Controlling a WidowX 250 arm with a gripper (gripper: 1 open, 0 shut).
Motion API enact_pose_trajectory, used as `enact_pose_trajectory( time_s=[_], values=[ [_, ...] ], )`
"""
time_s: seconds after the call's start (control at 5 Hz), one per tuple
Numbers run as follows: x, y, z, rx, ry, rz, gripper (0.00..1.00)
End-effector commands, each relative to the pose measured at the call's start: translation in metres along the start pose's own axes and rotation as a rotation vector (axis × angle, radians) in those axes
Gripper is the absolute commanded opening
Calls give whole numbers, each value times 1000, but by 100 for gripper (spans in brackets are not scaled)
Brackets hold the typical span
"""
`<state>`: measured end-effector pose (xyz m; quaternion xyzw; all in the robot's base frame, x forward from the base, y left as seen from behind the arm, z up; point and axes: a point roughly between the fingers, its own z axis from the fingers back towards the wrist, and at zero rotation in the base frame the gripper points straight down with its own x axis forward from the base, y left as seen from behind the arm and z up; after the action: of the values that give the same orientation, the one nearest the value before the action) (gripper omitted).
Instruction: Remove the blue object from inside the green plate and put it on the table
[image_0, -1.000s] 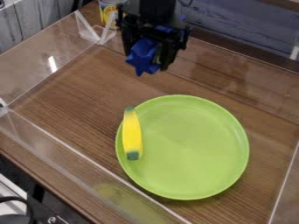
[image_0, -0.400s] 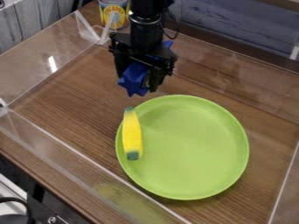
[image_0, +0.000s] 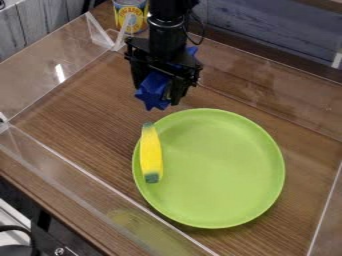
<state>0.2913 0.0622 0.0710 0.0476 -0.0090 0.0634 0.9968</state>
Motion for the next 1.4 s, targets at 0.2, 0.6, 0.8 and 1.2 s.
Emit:
enact_pose_trajectory(
  time_s=[0.2, 0.6, 0.8, 1.2],
  values=[
    [10, 1, 16, 2, -55, -5, 0],
    [15, -4, 21, 0, -66, -21, 0],
    [17, -6, 23, -1, -70, -27, 0],
    [23, -11, 27, -4, -84, -41, 0]
  ],
)
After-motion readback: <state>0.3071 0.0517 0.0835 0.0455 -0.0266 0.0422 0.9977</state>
